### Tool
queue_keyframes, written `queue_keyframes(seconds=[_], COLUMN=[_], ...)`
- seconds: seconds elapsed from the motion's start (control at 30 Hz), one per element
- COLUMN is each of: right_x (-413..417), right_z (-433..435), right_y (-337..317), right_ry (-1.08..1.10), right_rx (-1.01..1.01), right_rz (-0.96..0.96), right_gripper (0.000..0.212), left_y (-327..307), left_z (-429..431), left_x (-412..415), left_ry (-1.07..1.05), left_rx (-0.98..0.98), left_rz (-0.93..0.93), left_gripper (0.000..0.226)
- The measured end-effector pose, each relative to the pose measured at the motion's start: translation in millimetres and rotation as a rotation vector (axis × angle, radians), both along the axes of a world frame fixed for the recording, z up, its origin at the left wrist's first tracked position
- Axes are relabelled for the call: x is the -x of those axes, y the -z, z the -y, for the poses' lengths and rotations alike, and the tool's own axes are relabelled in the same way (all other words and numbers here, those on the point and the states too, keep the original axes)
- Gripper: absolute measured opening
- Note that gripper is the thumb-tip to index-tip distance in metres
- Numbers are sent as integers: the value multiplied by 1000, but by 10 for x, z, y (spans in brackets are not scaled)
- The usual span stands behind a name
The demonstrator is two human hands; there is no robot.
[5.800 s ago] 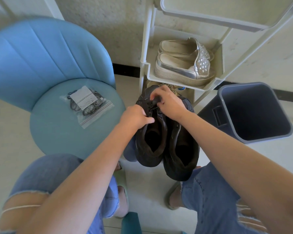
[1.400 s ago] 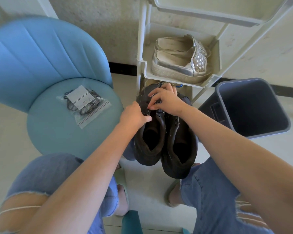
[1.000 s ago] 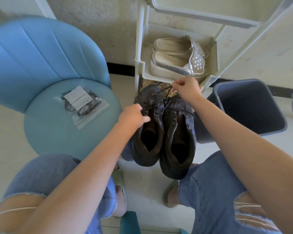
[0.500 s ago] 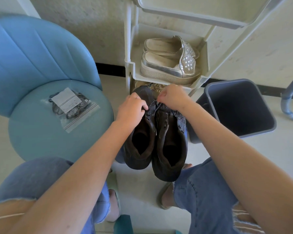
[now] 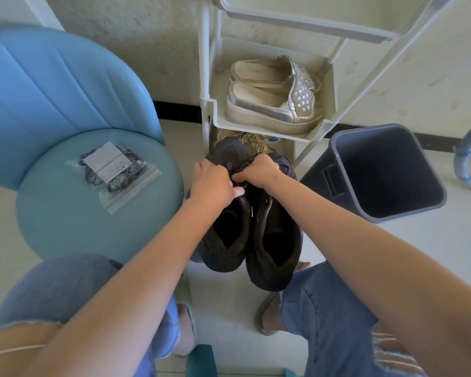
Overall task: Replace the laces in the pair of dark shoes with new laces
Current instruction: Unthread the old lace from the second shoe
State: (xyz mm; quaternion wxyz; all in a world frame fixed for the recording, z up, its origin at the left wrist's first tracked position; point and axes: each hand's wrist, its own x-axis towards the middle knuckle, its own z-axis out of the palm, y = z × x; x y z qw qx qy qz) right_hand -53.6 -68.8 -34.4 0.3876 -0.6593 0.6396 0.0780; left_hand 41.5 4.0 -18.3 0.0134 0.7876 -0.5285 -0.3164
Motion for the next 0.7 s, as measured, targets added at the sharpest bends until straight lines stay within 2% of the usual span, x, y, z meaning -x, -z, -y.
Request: queue_keyframes(seconds=[0.1, 0.2, 0.23, 0.33, 0.43, 0.47, 0.6, 0.63, 0.7], right_x=[3, 17, 26, 65, 138, 146, 72, 59, 41], right_z=[62, 58, 70, 124, 129, 130, 97, 87, 92], right_y=[16, -34, -39, -54, -70, -58, -25, -33, -53], right_ry=[-10, -242, -274, -177, -249, -253, -195, -149, -56], right_rx=[212, 537, 527, 204, 151, 126, 11, 40, 257], right_rz=[-28, -104, -89, -124, -313, -312, -180, -151, -93], right_gripper=[30, 34, 38, 66, 76, 76, 47, 44, 39], left_y=[-4, 7, 14, 21, 26, 21, 13, 11, 5], left_z=[22, 21, 8, -44, -54, -53, -49, -47, -45], left_x=[-31, -35, -29, -41, -30, -18, -4, -2, -1], left_ry=[-42, -52, -65, -102, -110, -109, -99, -106, -116], left_rx=[-61, -48, -36, -4, -2, 0, -5, -9, -20], left_rz=[-80, -89, -107, -184, -212, -209, -188, -190, -192], left_gripper=[35, 34, 34, 32, 32, 32, 32, 31, 31])
